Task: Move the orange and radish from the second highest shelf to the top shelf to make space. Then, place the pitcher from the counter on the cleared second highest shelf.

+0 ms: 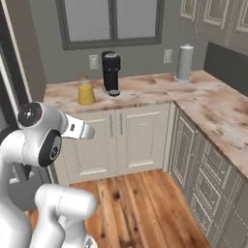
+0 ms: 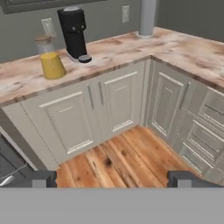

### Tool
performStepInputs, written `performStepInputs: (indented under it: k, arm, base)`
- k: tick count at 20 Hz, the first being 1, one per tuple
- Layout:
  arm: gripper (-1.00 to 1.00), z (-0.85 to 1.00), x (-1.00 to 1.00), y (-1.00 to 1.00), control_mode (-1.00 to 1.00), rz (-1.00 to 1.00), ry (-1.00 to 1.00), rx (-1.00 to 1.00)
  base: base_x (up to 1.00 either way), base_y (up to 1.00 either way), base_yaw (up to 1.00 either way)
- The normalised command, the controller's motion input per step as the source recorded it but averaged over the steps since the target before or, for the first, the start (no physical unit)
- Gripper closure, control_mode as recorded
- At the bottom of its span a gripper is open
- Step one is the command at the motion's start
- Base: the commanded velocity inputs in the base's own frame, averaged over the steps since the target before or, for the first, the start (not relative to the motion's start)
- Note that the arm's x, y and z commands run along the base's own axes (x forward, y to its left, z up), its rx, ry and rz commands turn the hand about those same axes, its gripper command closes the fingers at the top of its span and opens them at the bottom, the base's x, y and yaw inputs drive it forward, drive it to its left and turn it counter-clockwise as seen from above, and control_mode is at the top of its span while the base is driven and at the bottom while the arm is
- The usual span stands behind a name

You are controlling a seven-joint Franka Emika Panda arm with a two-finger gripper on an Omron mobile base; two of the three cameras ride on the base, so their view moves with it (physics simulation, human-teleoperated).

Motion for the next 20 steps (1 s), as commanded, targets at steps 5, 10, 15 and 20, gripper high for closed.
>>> performStepInputs:
  k: [5, 10, 15, 20]
  arm:
    - [-1.0, 0.0, 0.0, 0.0, 1.0, 0.0, 0.0, 0.0]
    - [-1.0, 0.0, 0.0, 0.0, 1.0, 0.0, 0.0, 0.0]
    - [-1.0, 0.0, 0.0, 0.0, 1.0, 0.0, 0.0, 0.0]
    - [-1.0, 0.0, 0.0, 0.0, 1.0, 0.0, 0.0, 0.0]
  base:
    - [0.62, -0.44, 0.48]
    - [0.71, -0.17, 0.4]
    - [0.74, -0.05, 0.33]
    - [0.64, -0.32, 0.25]
